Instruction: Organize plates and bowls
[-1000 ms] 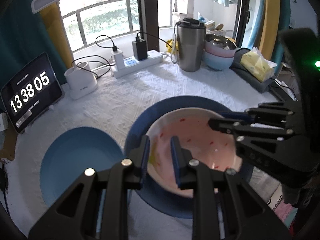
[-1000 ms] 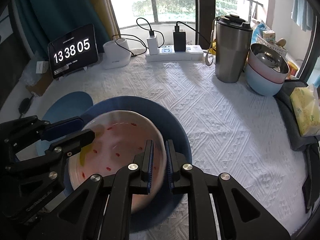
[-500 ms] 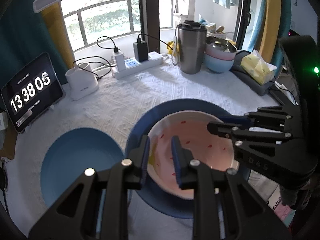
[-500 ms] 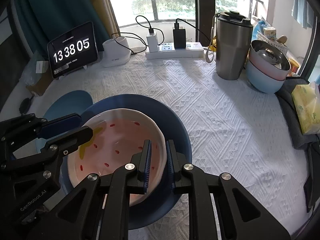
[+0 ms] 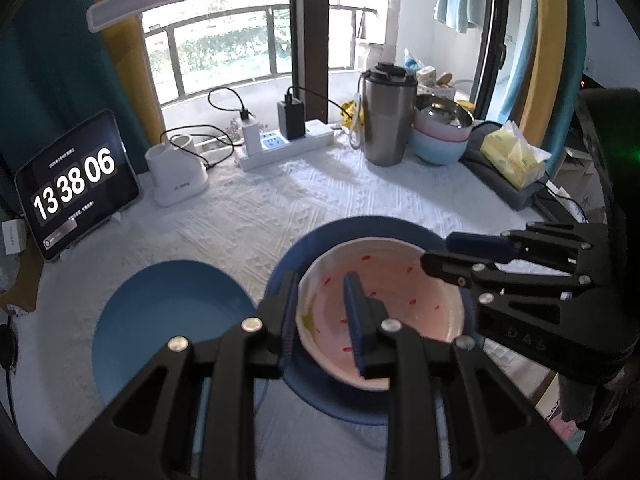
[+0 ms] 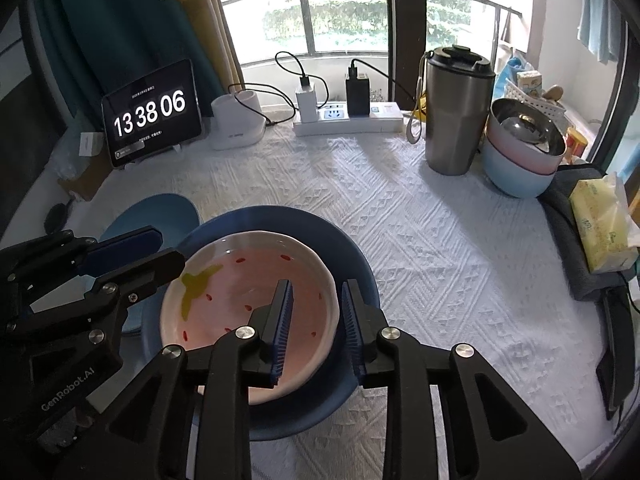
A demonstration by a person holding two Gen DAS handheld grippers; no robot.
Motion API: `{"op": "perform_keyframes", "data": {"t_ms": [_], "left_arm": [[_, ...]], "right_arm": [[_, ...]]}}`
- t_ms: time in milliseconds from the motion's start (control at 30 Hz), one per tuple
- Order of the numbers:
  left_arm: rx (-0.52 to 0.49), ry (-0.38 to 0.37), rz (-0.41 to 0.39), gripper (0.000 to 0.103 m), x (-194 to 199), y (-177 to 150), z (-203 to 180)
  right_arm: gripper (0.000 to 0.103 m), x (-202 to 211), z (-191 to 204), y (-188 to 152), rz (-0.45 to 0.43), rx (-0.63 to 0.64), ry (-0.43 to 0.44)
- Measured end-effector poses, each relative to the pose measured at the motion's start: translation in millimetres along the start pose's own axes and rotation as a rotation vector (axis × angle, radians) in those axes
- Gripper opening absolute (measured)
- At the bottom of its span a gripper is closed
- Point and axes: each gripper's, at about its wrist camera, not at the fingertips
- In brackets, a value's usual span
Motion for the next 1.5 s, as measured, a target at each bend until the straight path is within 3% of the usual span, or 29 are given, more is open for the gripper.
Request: {"op": "perform_keyframes", "data": {"t_ms": [133, 367, 533, 600, 833, 1033, 1133, 1233, 1500], "left_arm": [[0.013, 0.004, -0.020, 0.029, 9.4, 0.8, 0.5], [0.036, -0.008, -0.053, 0.043, 25.6, -0.7, 0.1], [0.072, 0.013, -0.074, 0.044, 35.4, -7.5, 7.7], [0.090, 0.018, -0.079, 0.044, 37.6, -10.8, 11.7], [0.153, 0.053, -0.050, 0.044, 30.2, -30.5, 29.0], [0.202, 0.073, -0.024, 0.044, 19.3, -41.2, 37.2], [0.201, 0.077, -0.015, 0.044, 15.3, -43.7, 36.1], [0.187, 0.079, -0.004, 0.044, 10.7, -46.4, 33.0], [0.159, 0.118, 0.023, 0.044, -3.6, -46.1, 28.3]], "right_arm": [[0.028, 10.4, 3.6, 0.8, -0.017, 0.006, -0.002], [0.029, 29.2, 7.3, 1.8, -0.047, 0.014, -0.003], [0.030, 43.3, 8.7, 0.7, -0.074, 0.024, -0.005], [0.035, 47.4, 8.3, -0.5, -0.083, 0.026, -0.005], [0.044, 52.8, -7.2, -7.7, -0.104, 0.000, -0.003], [0.045, 42.9, -29.5, -15.4, -0.084, -0.036, -0.010], [0.047, 38.1, -37.7, -19.9, -0.075, -0.052, -0.007], [0.059, 32.7, -45.6, -23.7, -0.069, -0.069, 0.000], [0.059, 10.2, -58.5, -30.6, -0.031, -0.103, 0.019]]}}
Point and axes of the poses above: each gripper's, at about its wrist camera, not at the fingertips, and x roughly against the way its jaws point, z to its left, y to its top, and after that the axes turned 7 degrees about -z, right-handed
